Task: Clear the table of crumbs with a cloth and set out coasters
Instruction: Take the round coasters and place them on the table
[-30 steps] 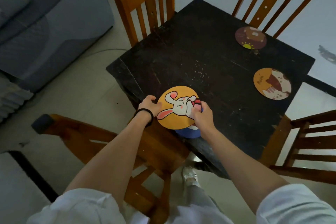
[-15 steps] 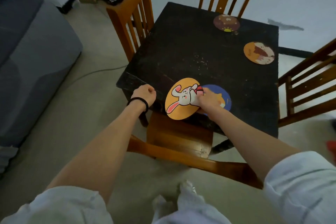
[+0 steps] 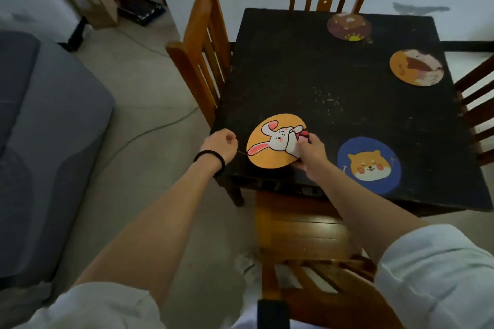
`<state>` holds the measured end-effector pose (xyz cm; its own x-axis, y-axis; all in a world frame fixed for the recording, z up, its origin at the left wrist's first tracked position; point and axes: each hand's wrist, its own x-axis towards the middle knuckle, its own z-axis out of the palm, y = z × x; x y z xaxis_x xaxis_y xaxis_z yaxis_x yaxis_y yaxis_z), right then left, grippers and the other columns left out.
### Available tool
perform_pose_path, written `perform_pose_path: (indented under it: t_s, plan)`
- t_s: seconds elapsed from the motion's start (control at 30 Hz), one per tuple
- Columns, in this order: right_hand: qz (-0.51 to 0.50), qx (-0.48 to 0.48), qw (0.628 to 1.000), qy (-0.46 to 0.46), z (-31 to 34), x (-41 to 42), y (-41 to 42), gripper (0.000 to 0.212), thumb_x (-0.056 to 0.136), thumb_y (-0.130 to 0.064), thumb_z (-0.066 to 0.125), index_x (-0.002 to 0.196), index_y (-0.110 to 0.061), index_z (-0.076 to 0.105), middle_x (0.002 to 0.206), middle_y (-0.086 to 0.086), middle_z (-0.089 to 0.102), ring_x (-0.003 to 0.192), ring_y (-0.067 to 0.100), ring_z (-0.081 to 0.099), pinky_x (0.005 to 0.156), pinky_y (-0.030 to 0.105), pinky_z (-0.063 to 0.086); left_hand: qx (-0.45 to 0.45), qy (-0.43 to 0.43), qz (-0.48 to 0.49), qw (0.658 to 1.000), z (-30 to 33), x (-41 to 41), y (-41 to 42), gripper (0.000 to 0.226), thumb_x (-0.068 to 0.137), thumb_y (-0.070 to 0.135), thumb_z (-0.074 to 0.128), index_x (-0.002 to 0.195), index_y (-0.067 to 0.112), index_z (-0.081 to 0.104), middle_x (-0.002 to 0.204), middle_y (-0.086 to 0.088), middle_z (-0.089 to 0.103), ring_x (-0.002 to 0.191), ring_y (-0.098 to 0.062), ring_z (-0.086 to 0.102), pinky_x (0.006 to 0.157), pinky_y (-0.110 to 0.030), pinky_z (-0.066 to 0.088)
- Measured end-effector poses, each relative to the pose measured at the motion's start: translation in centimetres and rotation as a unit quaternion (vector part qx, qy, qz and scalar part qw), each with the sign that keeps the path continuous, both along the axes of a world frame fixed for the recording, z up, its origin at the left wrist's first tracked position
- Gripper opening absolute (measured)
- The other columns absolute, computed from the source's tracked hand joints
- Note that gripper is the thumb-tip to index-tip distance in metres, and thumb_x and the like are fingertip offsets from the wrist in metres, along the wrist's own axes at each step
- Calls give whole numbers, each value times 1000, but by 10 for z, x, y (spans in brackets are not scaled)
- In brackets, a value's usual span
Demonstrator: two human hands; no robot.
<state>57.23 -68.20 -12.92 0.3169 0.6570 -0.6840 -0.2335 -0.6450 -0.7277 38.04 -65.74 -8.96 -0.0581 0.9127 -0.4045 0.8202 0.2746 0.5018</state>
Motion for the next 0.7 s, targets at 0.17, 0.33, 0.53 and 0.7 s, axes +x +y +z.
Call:
perform_pose_path:
  t_s: [0.17, 0.33, 0.53, 0.7]
  plan:
    - [-111, -4, 993, 41, -7, -25, 27, 33, 97, -16, 36, 129, -18, 43, 128, 8, 53, 107, 25, 54, 77, 44, 54, -14, 19, -77, 997, -7, -29, 49, 30, 96, 23, 44, 124, 16, 53, 122, -8, 59, 108, -23, 57, 86, -32, 47]
    - [-179, 20, 983, 21, -8, -42, 49, 31, 99, -19, 35, 129, -18, 43, 129, 7, 53, 106, 23, 54, 78, 41, 53, -4, 36, -139, 990, -18, -40, 97, 29, 96, 21, 44, 123, 15, 54, 124, -7, 56, 110, -22, 55, 89, -32, 46]
    - [-228, 59, 972, -5, -2, -64, 80, 28, 99, -19, 35, 126, -17, 44, 125, 9, 56, 102, 23, 58, 75, 39, 55, -32, 47, -268, 962, -44, -46, 125, 35, 95, 23, 46, 130, 16, 50, 134, -8, 49, 118, -24, 52, 96, -35, 44]
    - [-237, 97, 965, 57, 2, -80, 127, 28, 97, -15, 38, 124, -21, 43, 114, 4, 60, 99, 23, 62, 69, 37, 57, -27, 57, -323, 944, -53, -45, 149, 42, 95, 20, 44, 136, 14, 42, 142, -11, 40, 128, -27, 43, 105, -37, 38]
